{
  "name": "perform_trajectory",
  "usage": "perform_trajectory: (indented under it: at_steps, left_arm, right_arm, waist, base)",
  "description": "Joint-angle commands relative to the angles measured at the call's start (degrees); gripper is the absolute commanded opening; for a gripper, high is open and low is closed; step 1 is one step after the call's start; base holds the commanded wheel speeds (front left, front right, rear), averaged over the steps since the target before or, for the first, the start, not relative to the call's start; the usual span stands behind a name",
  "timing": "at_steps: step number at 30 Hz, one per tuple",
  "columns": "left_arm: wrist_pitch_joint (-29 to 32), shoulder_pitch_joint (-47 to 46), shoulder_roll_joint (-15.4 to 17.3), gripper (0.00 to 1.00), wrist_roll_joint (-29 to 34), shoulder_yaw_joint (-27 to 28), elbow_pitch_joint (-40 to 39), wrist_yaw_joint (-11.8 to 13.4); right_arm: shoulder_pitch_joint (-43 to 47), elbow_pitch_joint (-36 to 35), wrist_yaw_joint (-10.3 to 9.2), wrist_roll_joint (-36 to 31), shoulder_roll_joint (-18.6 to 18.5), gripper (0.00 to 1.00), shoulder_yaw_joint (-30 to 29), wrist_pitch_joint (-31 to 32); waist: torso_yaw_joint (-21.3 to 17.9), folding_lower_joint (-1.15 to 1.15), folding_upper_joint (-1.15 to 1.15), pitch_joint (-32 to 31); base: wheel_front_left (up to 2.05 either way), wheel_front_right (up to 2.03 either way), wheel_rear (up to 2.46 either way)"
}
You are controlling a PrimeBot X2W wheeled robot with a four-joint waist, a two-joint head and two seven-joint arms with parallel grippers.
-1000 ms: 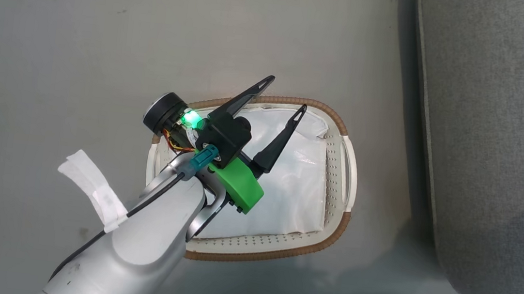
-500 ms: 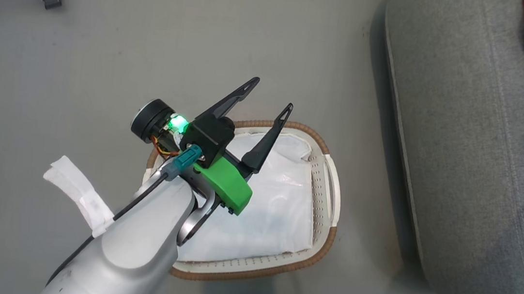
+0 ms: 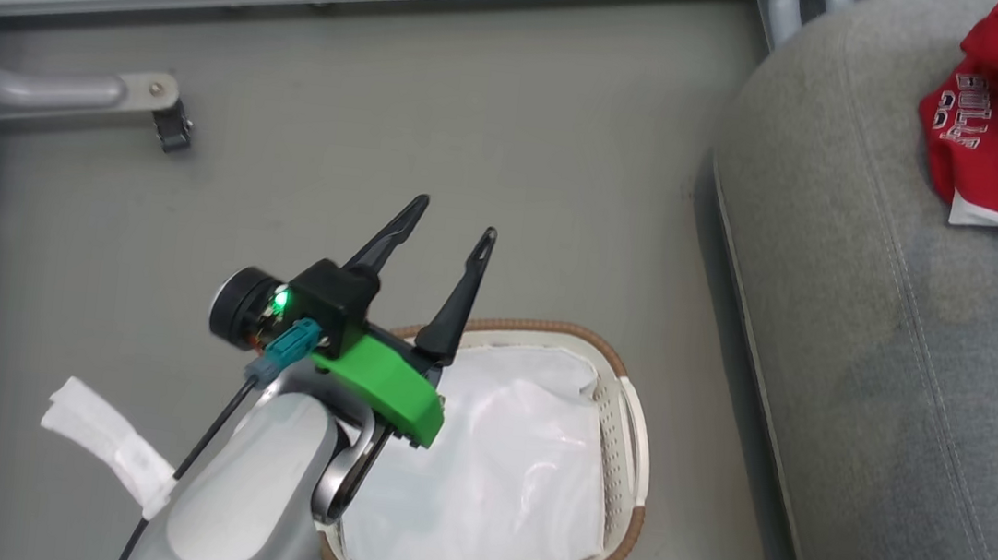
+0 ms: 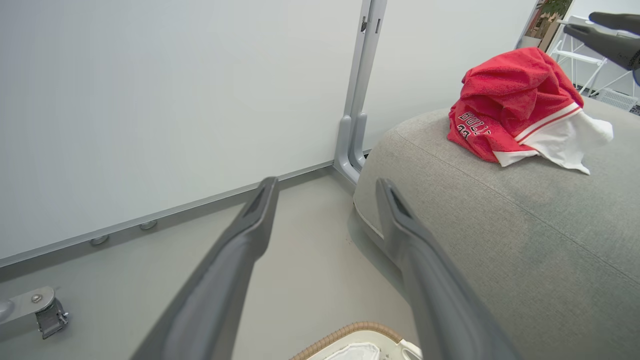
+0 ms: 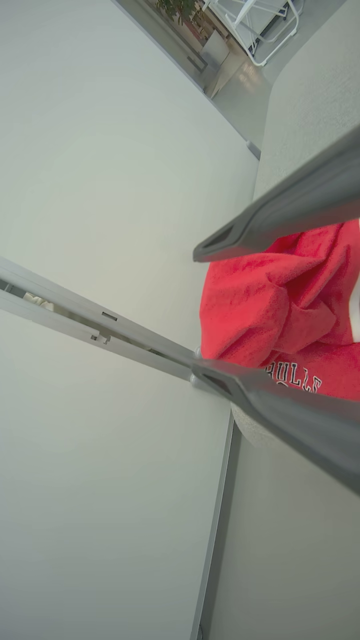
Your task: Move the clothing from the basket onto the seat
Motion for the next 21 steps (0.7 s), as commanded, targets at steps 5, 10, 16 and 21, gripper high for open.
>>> perform_trajectory:
  at_steps: [5, 10, 16, 21]
  left_arm:
    - [0.0, 4.5, -0.4, 1.0, 0.7, 4.9, -1.1, 0.9]
    - [0.0, 8.6, -0.5, 1.0, 1.4, 10.2, -1.8, 1.5]
    - [0.0, 14.1, -0.7, 1.0, 1.7, 17.3, -2.6, 2.4]
    - [0.0, 18.8, -0.9, 1.0, 2.4, 22.1, -3.0, 2.0]
  right_arm:
    - [2.4, 0.6, -0.08, 3.0, 3.2, 1.0, 4.3, -0.1]
    - [5.1, 0.9, -0.08, 5.4, 7.3, 1.0, 6.9, -0.1]
    - [11.3, -1.6, -0.08, 8.2, 12.1, 1.0, 8.3, -0.1]
    - [17.7, -4.8, -0.08, 8.8, 14.8, 1.0, 8.4, -0.1]
  waist:
    - [4.8, 0.0, 0.67, -7.8]
    - [6.2, 0.0, 0.67, -10.1]
    - [6.5, 0.0, 0.67, -12.0]
    - [5.8, 0.0, 0.67, -13.1]
  base:
    - [0.0, 0.0, 0.0]
    - [0.0, 0.0, 0.0]
    - [0.0, 0.0, 0.0]
    - [0.0, 0.0, 0.0]
